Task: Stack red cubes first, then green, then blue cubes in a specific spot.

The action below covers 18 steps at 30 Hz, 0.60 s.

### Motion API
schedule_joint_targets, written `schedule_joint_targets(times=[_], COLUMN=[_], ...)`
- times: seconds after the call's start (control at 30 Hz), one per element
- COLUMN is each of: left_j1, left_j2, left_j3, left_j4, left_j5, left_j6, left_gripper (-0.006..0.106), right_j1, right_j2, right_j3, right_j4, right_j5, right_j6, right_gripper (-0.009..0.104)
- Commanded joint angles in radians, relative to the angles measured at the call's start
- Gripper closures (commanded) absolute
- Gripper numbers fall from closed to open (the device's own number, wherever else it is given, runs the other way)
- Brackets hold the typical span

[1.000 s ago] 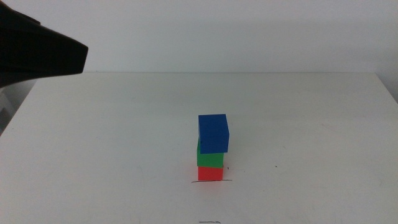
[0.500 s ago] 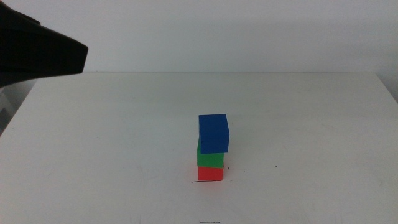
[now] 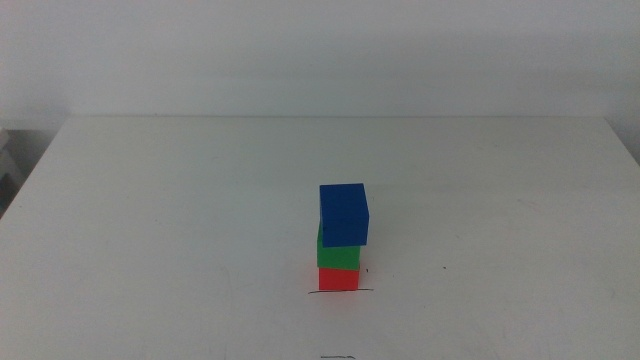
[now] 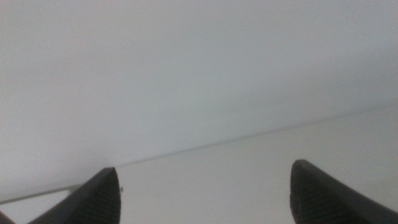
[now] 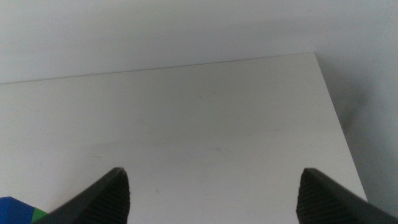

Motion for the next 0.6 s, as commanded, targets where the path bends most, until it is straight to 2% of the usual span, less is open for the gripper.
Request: schedule_joint_targets(times=[0.0,0.17,0.57], left_j1=[0.002,0.002,0.002], left_j2=[-0.005,0.002,0.017], left_j3=[-0.009,0.005,0.044], left_j4=[0.055,0.106,0.106], left_j5=[-0.135,-0.187,-0.188], left_j6=[-0.077,-0.099,-0.099], left_gripper=[0.007,0.007,0.007], right_j1=[-0.008,-0.008,-0.008], right_j2=[-0.01,-0.01,-0.01], right_j3=[-0.027,-0.027,-0.027], right_j4=[-0.008,-0.008,-0.008], right_j5=[-0.07,-0.07,-0.071], right_j6=[-0.01,-0.01,-0.01], right_gripper=[0.014,0.014,0.014])
